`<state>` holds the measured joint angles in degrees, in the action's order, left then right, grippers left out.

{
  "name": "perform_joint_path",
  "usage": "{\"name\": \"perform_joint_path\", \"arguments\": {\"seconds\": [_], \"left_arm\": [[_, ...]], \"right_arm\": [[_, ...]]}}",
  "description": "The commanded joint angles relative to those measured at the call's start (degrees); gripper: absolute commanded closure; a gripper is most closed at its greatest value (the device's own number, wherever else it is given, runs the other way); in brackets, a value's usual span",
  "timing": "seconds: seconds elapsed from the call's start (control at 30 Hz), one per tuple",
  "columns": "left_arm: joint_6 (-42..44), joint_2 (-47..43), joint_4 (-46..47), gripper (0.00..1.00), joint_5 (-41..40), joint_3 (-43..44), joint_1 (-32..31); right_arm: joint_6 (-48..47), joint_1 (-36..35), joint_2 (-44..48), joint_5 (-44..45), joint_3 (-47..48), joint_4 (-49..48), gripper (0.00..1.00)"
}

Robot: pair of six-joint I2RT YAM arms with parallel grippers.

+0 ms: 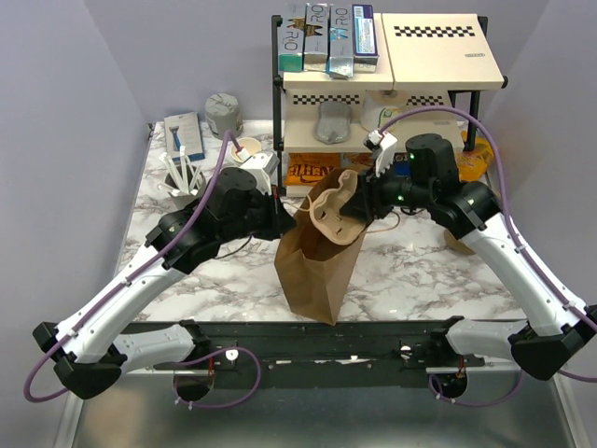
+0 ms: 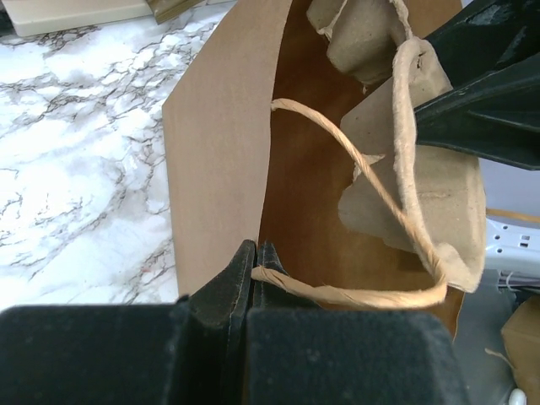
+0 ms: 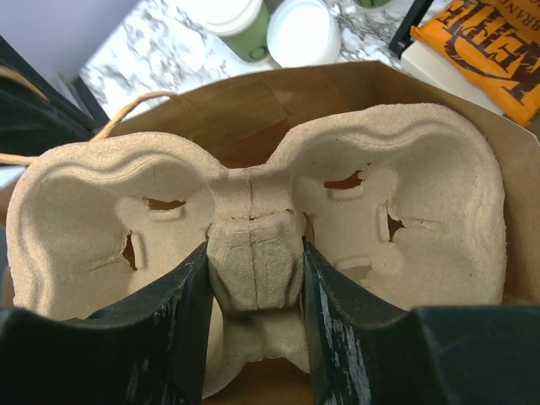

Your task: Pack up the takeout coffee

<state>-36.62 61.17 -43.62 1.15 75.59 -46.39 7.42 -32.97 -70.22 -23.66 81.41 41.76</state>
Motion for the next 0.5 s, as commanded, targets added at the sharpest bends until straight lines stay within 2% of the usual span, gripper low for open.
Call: {"name": "perform_joint_path", "arguments": {"seconds": [0.0,0.13,0.33,0.47], "left_arm": [[0.8,0.6,-0.9,1.0,1.8,1.0,0.6],[0.6,1.1,-1.0,1.0,1.9,1.8,0.7],[0.0,2.4,-0.3,1.0,2.4,2.6,0.6],[0.2,3.1,-0.2,1.0,3.0,2.8,0.7]], "right_arm": [[-6.8,-1.8,-1.0,3.9,1.9,5.3,0.55],[-11.3,-5.3,-2.7,9.2,4.0,10.2,0.54],[-11.8,-6.3,-3.1,11.0,3.0,9.7,0.54],[-13.2,-10.9,-5.7,17.7,4.5,12.6,0.53]]}}
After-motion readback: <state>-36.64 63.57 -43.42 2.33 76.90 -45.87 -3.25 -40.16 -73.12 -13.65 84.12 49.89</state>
